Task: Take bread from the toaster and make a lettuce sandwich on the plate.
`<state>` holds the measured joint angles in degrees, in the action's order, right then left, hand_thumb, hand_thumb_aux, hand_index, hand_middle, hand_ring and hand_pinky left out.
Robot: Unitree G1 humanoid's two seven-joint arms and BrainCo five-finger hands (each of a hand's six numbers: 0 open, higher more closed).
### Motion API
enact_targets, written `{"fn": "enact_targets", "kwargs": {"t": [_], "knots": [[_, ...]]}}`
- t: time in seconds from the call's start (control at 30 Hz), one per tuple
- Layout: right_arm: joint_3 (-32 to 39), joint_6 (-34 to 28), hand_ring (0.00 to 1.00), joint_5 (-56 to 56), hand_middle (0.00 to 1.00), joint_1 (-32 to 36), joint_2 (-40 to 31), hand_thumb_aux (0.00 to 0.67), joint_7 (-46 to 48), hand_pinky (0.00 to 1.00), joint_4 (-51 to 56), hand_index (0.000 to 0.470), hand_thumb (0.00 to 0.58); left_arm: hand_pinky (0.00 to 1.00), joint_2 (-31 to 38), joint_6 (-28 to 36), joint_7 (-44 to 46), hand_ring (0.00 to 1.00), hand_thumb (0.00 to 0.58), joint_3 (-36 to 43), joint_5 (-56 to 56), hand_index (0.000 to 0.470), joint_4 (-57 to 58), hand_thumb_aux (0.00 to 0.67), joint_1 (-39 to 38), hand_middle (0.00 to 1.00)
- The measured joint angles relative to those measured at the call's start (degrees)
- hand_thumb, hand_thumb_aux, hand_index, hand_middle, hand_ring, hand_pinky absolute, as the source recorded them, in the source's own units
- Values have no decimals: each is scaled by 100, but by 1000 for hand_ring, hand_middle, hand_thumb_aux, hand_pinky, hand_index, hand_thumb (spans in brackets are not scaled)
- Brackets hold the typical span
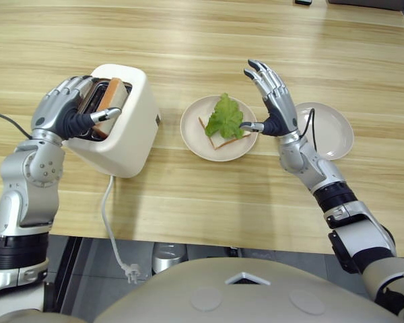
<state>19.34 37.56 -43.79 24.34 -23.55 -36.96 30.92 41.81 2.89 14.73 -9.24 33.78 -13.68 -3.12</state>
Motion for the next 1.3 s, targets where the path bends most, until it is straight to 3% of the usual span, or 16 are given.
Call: {"fn": "enact_targets", "kwargs": {"t": [0.03,0.37,0.4,0.43,0.6,0.83,0.97,1.17,1.3], "knots": [[0,0,0,0,0,0,0,0,0,0,-1,0,0,0,0,0,16,0,580,19,2,460,0,670,-3,0],[-10,2,0,0,0,-9,-1,0,-4,0,-9,0,0,0,-15,-87,-94,0,580,-29,-107,460,-42,670,54,0],[-10,2,0,0,0,-9,-1,0,-4,0,-9,0,0,925,-32,-92,-105,925,580,-33,-151,460,-33,670,73,925],[-10,3,0,0,0,-9,-1,0,-4,0,-9,0,0,1000,-64,-94,-116,1000,580,-50,-222,460,-26,670,104,1000],[-13,7,0,0,0,-9,-4,0,-10,0,-8,0,0,1000,-229,-172,-269,1000,580,-238,-534,460,28,670,372,1000],[-15,13,0,-1,0,-7,4,0,-48,0,-8,0,0,1000,-283,-446,-488,1000,580,-503,-1088,460,173,670,1276,1000],[-24,21,0,1,0,5,12,0,-67,0,-9,0,0,1000,-661,-530,-457,1000,580,-459,-1707,460,-84,670,1943,1000],[-241,88,0,102,0,90,-138,0,-91,0,67,0,0,1000,-1752,-279,9,1000,580,524,-2389,460,-134,670,2066,1000],[-612,217,0,462,0,220,-441,0,-76,0,251,0,0,1000,-2332,-280,398,1000,580,1349,-2565,460,604,670,2221,1000]]}}
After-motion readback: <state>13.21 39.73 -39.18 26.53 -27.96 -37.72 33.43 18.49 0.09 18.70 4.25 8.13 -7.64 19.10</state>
